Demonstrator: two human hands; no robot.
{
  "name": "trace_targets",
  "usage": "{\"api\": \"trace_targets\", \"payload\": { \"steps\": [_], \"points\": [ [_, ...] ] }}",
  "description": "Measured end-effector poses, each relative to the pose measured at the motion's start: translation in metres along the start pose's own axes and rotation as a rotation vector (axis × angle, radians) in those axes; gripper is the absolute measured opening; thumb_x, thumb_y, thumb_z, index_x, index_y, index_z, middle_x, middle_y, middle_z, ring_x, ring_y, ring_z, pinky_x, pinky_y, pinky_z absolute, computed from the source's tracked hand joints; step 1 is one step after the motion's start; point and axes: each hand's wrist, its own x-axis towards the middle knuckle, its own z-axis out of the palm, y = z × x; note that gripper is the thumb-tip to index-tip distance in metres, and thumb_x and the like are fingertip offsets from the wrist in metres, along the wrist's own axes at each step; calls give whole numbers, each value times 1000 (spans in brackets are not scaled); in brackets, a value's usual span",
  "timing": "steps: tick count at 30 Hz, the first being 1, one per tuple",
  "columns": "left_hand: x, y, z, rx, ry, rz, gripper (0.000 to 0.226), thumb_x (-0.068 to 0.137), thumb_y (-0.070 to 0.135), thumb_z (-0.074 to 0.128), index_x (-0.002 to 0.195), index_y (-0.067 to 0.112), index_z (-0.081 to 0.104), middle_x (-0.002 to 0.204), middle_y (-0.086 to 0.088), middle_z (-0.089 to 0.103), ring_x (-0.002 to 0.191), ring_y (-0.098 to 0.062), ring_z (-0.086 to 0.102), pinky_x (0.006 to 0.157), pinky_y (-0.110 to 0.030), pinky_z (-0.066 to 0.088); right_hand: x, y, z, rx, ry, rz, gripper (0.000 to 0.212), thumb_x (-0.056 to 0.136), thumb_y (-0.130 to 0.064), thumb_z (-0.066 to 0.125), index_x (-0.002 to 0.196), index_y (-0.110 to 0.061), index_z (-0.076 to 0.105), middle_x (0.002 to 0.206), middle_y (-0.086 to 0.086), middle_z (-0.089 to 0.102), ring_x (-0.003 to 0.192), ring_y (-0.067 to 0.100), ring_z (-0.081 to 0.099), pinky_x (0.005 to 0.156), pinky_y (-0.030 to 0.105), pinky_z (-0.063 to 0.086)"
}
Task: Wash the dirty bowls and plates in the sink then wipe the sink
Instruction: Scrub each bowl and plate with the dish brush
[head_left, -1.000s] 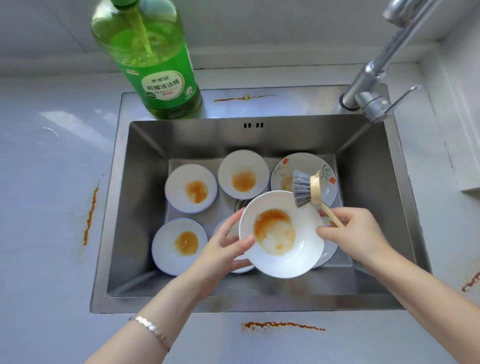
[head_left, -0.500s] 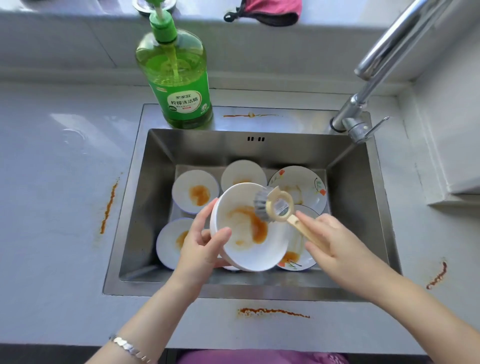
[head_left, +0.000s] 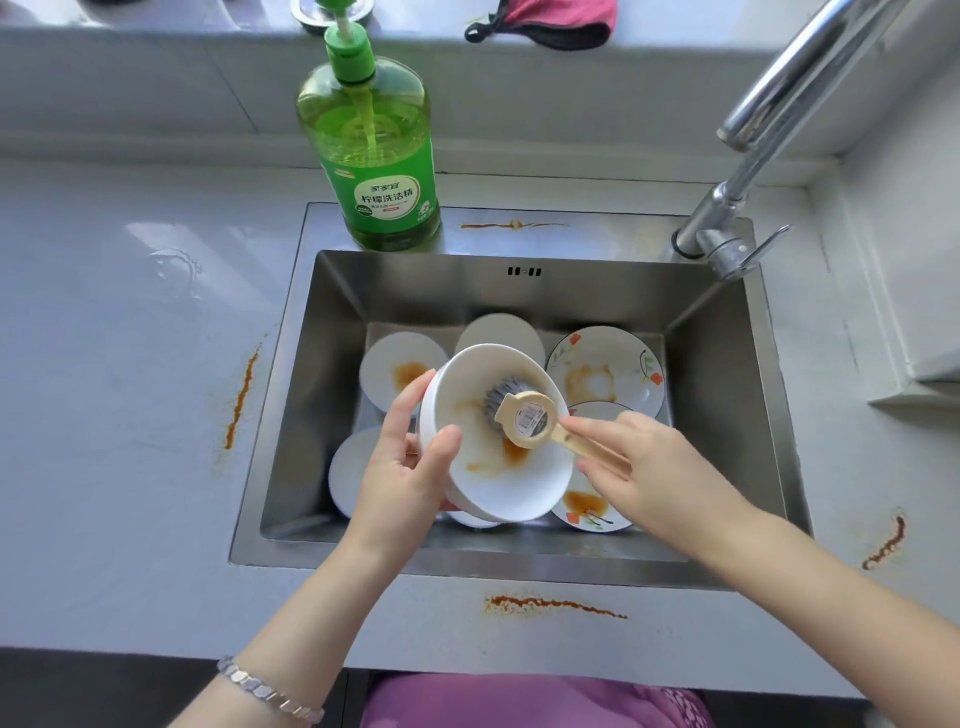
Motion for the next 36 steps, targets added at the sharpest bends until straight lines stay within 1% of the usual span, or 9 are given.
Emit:
{"api": "trace_targets", "payload": {
  "steps": [6,12,14,17,21,24,29,33,36],
  "points": [
    [-4,-4,1,69,-21,-58,44,93,19,52,129,41,39,97,-5,57,89,-17,59,53,-18,53,7,-3,-15,2,-132,-25,52,75,-4,53,118,-32,61,75,-16,52,68,-4,50,65,13,41],
    [-5,-2,-1,31,11,-90,38,93,21,50,124,42,39,96,2,55,88,-17,58,52,-18,54,-5,6,-30,-446,-134,-78,36,96,-44,39,129,-55,39,105,-14,65,95,12,60,71,28,49],
    [-6,0,-1,-9,34,-89,36,94,21,49,124,39,40,94,9,52,84,-12,55,47,-13,50,-7,5,-28,-534,-165,-92,34,95,-44,41,128,-55,43,86,-10,61,79,13,60,58,29,45],
    [-5,2,-1,-25,57,-93,34,95,21,47,124,38,40,95,13,50,83,-9,53,46,-12,48,-16,1,-20,-549,-103,-252,42,81,-24,64,119,-41,59,62,-7,34,44,15,33,36,24,17],
    [-3,3,0,29,76,-64,34,94,19,49,121,39,42,101,7,54,87,-13,56,53,-14,51,-34,-7,-7,-397,-347,-177,57,99,-18,29,144,-46,7,91,-2,40,78,18,42,66,28,37],
    [-5,3,4,49,31,-55,37,92,17,53,120,40,45,103,4,58,88,-15,59,56,-12,51,-25,-8,-2,-179,-303,-170,50,100,-22,31,141,-48,18,86,-7,45,84,16,45,75,26,40],
    [-5,5,0,-42,32,-85,44,69,32,56,108,52,48,99,-6,62,89,-24,64,57,-36,59,-16,-1,-13,-348,-255,-19,53,98,-22,33,135,-56,19,81,-8,44,81,15,46,72,27,42],
    [-6,-2,6,-1,44,-33,42,85,18,62,110,48,48,101,-10,62,84,-22,64,57,-26,56,-34,-27,-9,-89,-363,-102,48,98,-19,36,133,-53,35,92,-3,57,88,13,51,79,31,45],
    [-11,-5,9,17,1,-51,43,80,18,61,112,45,49,89,1,66,73,-9,65,57,-23,55,-17,-23,-9,-125,-267,-104,54,96,-19,39,125,-62,23,85,-10,55,85,14,49,78,30,43]
  ]
}}
